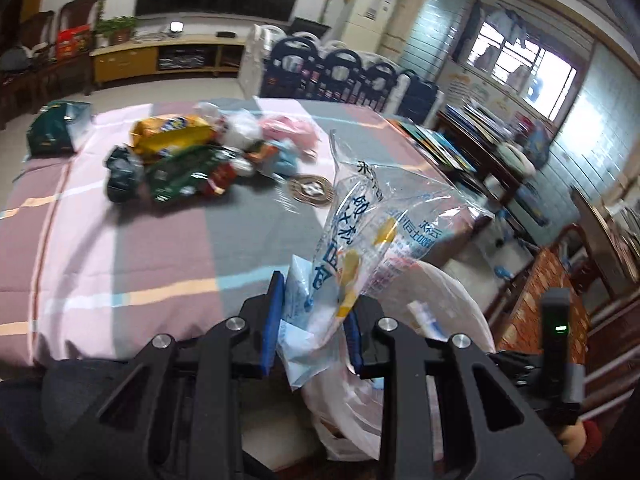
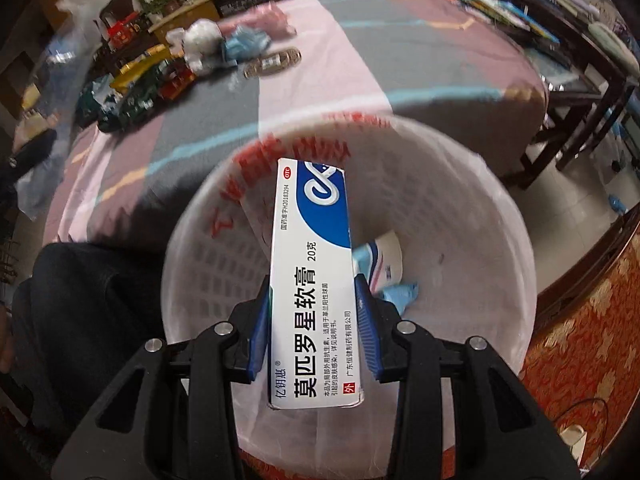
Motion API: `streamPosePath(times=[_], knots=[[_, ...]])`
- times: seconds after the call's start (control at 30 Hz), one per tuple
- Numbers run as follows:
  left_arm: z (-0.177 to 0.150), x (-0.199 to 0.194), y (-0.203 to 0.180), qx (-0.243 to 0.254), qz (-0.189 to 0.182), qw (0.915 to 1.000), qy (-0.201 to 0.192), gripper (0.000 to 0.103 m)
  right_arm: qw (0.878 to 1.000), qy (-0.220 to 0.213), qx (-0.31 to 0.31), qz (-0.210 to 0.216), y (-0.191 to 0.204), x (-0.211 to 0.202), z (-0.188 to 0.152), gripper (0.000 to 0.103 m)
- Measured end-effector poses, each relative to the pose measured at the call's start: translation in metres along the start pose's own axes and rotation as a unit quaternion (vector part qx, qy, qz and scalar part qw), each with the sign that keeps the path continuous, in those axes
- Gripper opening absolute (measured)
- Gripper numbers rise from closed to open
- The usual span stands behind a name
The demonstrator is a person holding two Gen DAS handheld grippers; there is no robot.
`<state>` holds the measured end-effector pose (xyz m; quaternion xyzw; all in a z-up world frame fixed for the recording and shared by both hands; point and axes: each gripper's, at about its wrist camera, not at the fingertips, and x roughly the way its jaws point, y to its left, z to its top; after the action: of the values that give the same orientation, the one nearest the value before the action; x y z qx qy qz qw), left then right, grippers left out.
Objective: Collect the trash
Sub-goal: 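Release the ointment box and clear wrapper into the wastebasket with both tools, then grasp the dark green plastic bag with the left tool while the right tool grasps the green snack bag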
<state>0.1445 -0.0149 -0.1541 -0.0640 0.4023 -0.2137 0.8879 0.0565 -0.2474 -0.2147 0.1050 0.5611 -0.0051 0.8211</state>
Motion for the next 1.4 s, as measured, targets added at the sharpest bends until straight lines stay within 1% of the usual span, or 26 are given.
streamPosePath(times=[0.03,0.07,0.13,0.2,0.27,0.33,0.4,0.47,0.53,0.63,0.67,0.7,0.73,0.83,0.9,0.97,1.0,1.03,1.07,1.13,1.3,1.37,1.4], knots=[[-0.002,0.003,-0.005,0.004,-0.002,1.0,0.006,0.029,1.0,0.017,0.006,0.004,-0.002,0.006,-0.002,0.051],[-0.003,0.005,-0.009,0.005,-0.004,0.9999,0.011,0.029,1.0,0.021,0.014,0.009,-0.005,0.007,-0.004,0.055],[-0.005,0.01,-0.012,-0.002,-0.017,0.9996,0.021,0.029,0.999,-0.006,0.035,0.013,-0.014,-0.004,-0.004,0.072],[-0.007,0.016,-0.015,-0.009,-0.031,0.9989,0.034,0.029,0.997,-0.047,0.058,0.008,-0.027,-0.023,0.001,0.078],[-0.009,0.026,-0.018,-0.009,-0.053,0.9972,0.053,0.029,0.994,-0.079,0.08,0.001,-0.039,-0.04,0.008,0.079],[-0.012,0.039,-0.028,0.005,-0.078,0.994,0.077,0.029,0.988,-0.112,0.106,-0.004,-0.055,-0.056,0.015,0.079],[-0.019,0.054,-0.044,0.034,-0.096,0.989,0.107,0.03,0.982,-0.14,0.128,-0.008,-0.071,-0.07,0.018,0.08],[-0.03,0.069,-0.064,0.069,-0.113,0.9816,0.137,0.039,0.977,-0.16,0.144,-0.012,-0.081,-0.078,0.019,0.08],[-0.04,0.078,-0.079,0.1,-0.115,0.9758,0.157,0.067,0.974,-0.168,0.153,-0.019,-0.089,-0.082,0.02,0.083],[-0.05,0.08,-0.096,0.148,-0.09,0.9728,0.153,0.079,0.974,-0.159,0.159,-0.018,-0.094,-0.08,0.022,0.083],[-0.051,0.078,-0.097,0.156,-0.08,0.9733,0.149,0.082,0.974,-0.158,0.16,-0.016,-0.094,-0.079,0.022,0.083],[-0.05,0.076,-0.095,0.154,-0.068,0.9758,0.14,0.085,0.974,-0.157,0.16,-0.014,-0.093,-0.079,0.022,0.083],[-0.047,0.074,-0.091,0.146,-0.062,0.9781,0.135,0.086,0.975,-0.158,0.159,-0.013,-0.092,-0.079,0.023,0.083],[-0.034,0.066,-0.064,0.099,-0.028,0.9882,0.114,0.086,0.975,-0.166,0.145,-0.015,-0.082,-0.082,0.023,0.083],[-0.026,0.058,-0.044,0.063,0.002,0.9938,0.092,0.086,0.974,-0.185,0.13,-0.027,-0.071,-0.089,0.024,0.083],[-0.019,0.048,-0.025,0.037,0.033,0.9969,0.062,0.086,0.967,-0.222,0.115,-0.045,-0.059,-0.101,0.025,0.085],[-0.018,0.044,-0.018,0.029,0.046,0.9972,0.051,0.086,0.964,-0.237,0.109,-0.052,-0.054,-0.105,0.025,0.094],[-0.016,0.039,-0.012,0.022,0.058,0.9973,0.04,0.087,0.96,-0.255,0.102,-0.058,-0.048,-0.11,0.025,0.1],[-0.014,0.034,-0.006,0.015,0.068,0.9971,0.029,0.087,0.955,-0.274,0.094,-0.062,-0.042,-0.115,0.026,0.1],[-0.011,0.024,0.005,0.0,0.086,0.9963,0.009,0.088,0.951,-0.292,0.082,-0.062,-0.03,-0.119,0.029,0.1],[-0.005,0.003,0.037,-0.035,0.129,0.9907,-0.027,0.092,0.958,-0.274,0.04,-0.072,0.001,-0.109,0.045,0.1],[-0.003,-0.004,0.048,-0.047,0.141,0.9882,-0.037,0.093,0.956,-0.281,0.02,-0.086,0.013,-0.107,0.045,0.1],[-0.003,-0.007,0.057,-0.055,0.149,0.9864,-0.042,0.094,0.953,-0.289,0.006,-0.095,0.022,-0.106,0.044,0.1]])
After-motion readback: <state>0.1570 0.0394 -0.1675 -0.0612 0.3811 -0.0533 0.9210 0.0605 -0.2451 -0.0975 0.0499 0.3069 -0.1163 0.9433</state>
